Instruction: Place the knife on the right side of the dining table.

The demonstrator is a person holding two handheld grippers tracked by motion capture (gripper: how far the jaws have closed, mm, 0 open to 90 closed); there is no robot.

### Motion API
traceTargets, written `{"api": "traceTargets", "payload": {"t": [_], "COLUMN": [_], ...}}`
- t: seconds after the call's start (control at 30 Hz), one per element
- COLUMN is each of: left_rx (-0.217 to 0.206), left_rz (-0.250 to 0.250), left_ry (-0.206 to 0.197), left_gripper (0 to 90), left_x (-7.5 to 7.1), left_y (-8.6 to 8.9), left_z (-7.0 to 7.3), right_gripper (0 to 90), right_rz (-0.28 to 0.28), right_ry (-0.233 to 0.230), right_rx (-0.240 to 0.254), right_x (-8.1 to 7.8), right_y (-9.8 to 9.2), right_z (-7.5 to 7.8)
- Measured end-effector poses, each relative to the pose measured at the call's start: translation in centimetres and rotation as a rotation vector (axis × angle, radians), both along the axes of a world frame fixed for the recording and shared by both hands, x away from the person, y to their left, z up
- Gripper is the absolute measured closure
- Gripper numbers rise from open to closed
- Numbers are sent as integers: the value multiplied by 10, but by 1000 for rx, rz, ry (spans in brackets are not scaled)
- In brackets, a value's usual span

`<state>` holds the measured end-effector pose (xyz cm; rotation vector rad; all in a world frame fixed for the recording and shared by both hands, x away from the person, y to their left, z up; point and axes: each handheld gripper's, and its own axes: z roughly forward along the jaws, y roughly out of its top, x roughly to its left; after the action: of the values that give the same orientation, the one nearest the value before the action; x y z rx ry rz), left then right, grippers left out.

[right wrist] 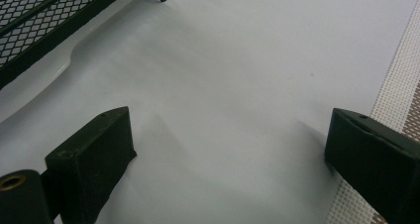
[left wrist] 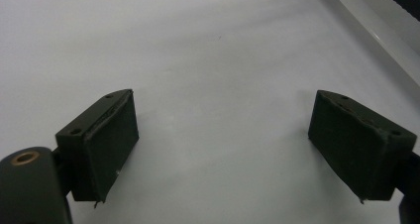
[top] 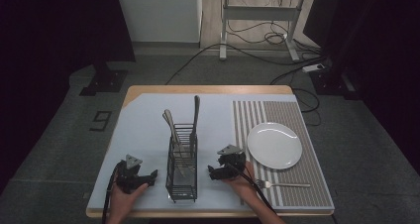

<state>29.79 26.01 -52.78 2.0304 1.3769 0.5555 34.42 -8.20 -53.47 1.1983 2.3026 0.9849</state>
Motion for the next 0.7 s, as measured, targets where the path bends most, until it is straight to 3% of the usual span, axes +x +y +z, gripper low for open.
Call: {"api": "traceTargets", "payload": {"t": [0.5, 0.6, 0.7], "left_rx": [0, 0, 0], "left_rz": [0, 0, 0], "left_ry": [1, 1, 1], "left_gripper": [116, 116, 116], "left_x": [0, 0, 0], "left_y": [0, 0, 0], "left_z": [0, 0, 0], "right_gripper": [50, 130, 130], "right_rz": [0, -20, -31], "right_ry": [3, -25, -30], "right_rx": [6, 34, 77], "right_x": [0, -2, -3], "right_y": [-1, -4, -7], "right_z": [0, 2, 3]}}
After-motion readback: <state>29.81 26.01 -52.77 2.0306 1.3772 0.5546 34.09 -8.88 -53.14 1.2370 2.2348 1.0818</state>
